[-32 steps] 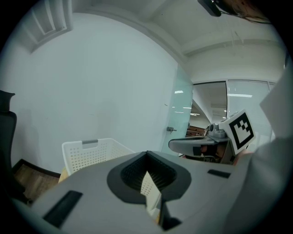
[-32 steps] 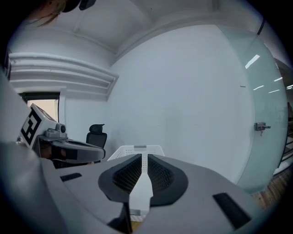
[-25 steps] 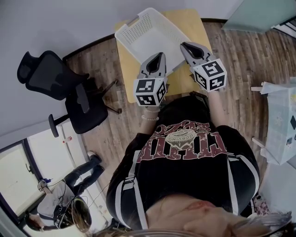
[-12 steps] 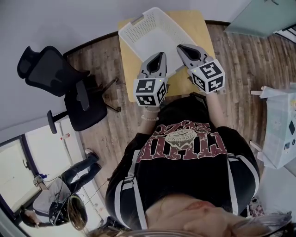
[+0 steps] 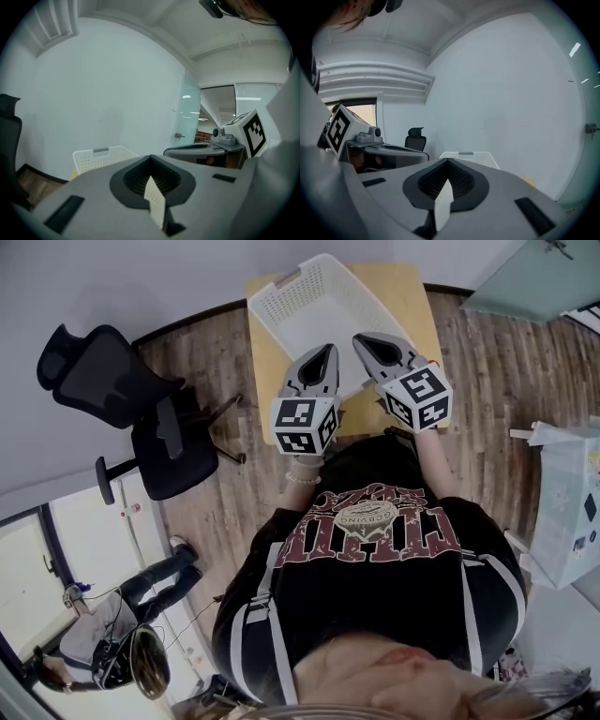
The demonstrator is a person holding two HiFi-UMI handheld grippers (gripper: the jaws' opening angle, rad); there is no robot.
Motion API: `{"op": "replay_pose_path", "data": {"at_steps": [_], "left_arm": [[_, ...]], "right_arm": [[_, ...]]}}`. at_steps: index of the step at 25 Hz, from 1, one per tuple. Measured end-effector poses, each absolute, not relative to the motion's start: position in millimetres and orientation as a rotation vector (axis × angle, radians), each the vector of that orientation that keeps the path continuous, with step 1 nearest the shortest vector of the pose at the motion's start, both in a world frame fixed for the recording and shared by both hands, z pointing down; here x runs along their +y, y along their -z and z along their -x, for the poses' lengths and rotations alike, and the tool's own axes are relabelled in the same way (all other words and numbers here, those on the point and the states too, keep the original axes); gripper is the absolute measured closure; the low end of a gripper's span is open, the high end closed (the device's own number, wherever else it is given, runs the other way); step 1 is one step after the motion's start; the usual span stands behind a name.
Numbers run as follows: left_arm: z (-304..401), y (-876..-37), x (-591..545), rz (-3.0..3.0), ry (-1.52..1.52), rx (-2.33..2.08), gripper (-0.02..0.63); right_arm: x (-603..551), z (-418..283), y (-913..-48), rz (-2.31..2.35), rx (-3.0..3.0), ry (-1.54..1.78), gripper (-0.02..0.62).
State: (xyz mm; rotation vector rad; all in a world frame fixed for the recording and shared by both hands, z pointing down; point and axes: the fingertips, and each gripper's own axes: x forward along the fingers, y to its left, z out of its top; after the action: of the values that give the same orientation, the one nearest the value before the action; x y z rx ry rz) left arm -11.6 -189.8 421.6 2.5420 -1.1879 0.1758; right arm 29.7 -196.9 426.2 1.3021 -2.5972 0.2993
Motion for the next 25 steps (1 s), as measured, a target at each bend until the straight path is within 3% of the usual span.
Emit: {"op": "replay_pose_path", "data": {"at_steps": [25], "left_arm": [[13.8,-424.0,-199.8,-2.536,-0.170,-1.176,0.558]], "right_arm": [[-202.7,-18.1,-430.3,-1.266,-2.592,-0.286,0.578]]}}
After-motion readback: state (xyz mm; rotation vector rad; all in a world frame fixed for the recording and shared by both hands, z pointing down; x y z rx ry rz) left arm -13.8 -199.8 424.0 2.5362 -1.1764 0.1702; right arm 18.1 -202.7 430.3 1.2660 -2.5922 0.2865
